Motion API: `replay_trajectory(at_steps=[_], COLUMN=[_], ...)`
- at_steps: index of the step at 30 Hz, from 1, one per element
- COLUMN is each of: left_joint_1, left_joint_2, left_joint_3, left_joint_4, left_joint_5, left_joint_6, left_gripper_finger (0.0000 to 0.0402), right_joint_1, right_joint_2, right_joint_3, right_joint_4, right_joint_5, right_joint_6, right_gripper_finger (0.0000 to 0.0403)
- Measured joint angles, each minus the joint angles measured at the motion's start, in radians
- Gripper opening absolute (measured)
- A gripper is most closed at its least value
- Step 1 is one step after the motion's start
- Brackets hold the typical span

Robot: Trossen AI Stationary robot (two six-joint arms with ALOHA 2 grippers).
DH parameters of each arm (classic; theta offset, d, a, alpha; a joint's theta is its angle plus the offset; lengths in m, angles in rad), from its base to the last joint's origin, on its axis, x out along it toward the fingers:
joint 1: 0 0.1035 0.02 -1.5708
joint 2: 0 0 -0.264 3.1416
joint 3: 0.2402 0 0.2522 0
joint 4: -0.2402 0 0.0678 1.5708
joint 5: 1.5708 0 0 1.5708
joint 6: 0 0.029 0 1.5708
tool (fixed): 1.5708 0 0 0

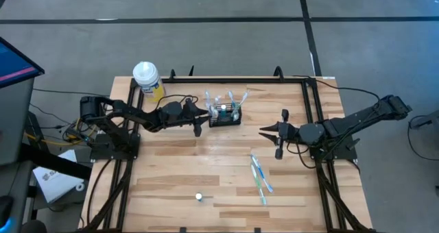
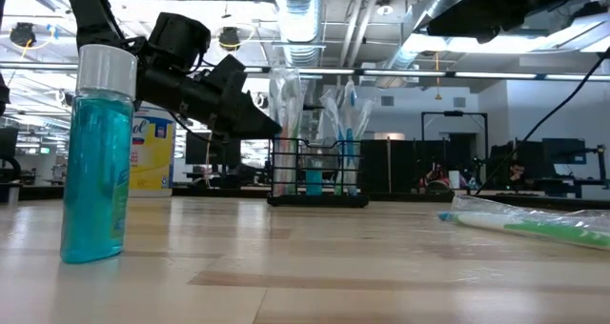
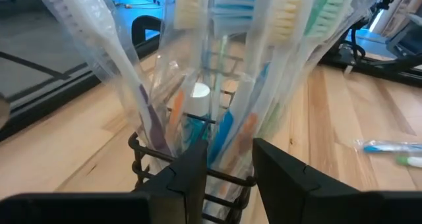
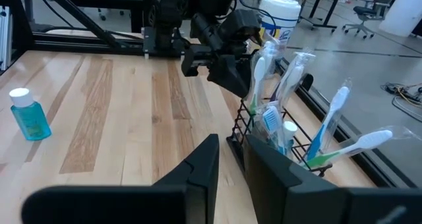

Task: Pick & Place toothbrushing station
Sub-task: Put the mouthwash into the black mesh organizer

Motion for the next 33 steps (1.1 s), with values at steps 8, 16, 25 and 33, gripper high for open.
replay_trajectory(at_steps=[8,16,25,33], left_joint_1=[0.004,0.004,-0.019,-0.109], left_joint_2=[-0.015,-0.098,-0.178,-0.326], left_joint_3=[-0.001,-0.001,-0.001,-0.001], left_joint_4=[-0.014,-0.133,-0.296,-0.500], left_joint_5=[0.000,0.001,0.020,0.039], left_joint_6=[0.008,0.052,0.056,-0.005], left_gripper_finger=[0.0116,0.0116,0.0116,0.0106], right_joint_1=[0.000,0.000,0.000,0.000], right_joint_2=[0.000,0.000,0.000,0.000], right_joint_3=[0.000,0.000,0.000,0.000], right_joint_4=[-0.002,-0.004,-0.004,-0.007], right_joint_5=[0.000,0.000,0.000,-0.002], right_joint_6=[0.000,0.000,0.000,0.030], right_gripper_finger=[0.0063,0.0063,0.0063,0.0063])
